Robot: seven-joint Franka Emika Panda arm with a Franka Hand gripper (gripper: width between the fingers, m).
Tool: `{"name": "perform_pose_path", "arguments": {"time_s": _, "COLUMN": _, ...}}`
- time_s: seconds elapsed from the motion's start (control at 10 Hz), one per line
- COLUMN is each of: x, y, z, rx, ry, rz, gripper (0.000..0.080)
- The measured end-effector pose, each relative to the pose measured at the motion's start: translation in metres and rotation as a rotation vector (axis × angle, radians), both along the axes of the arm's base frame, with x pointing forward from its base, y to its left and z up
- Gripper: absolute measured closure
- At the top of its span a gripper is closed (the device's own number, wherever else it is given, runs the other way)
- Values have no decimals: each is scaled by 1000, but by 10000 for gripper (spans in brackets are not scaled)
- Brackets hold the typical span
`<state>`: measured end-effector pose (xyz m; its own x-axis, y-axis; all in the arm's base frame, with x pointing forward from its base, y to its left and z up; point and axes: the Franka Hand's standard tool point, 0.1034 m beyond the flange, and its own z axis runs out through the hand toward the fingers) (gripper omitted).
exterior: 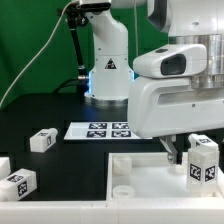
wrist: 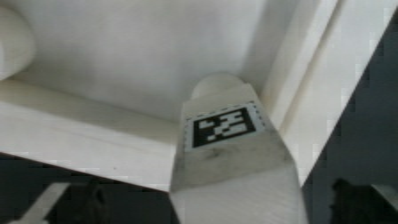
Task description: Assemble one leg
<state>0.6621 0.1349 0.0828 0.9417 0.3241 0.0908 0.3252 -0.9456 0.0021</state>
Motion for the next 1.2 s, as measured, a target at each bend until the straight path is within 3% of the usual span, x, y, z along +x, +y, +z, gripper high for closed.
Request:
{"name": "perform_pose_path", "arguments": {"time_s": 0.2, "x": 0, "y": 0, "z": 0, "rx": 1, "ry": 0, "rz": -6, "gripper": 464}}
{"name": "perform_pose_path", "arguments": {"time_s": 0.5, "x": 0, "y": 0, "z": 0, "rx": 2, "ry": 1, "rz": -25, "gripper": 517}}
{"name": "perform_pose_path", "arguments": {"time_s": 1.2, "x": -2, "y": -4, "z": -1, "rx": 67, "ry": 59, "rz": -731, "gripper": 517}}
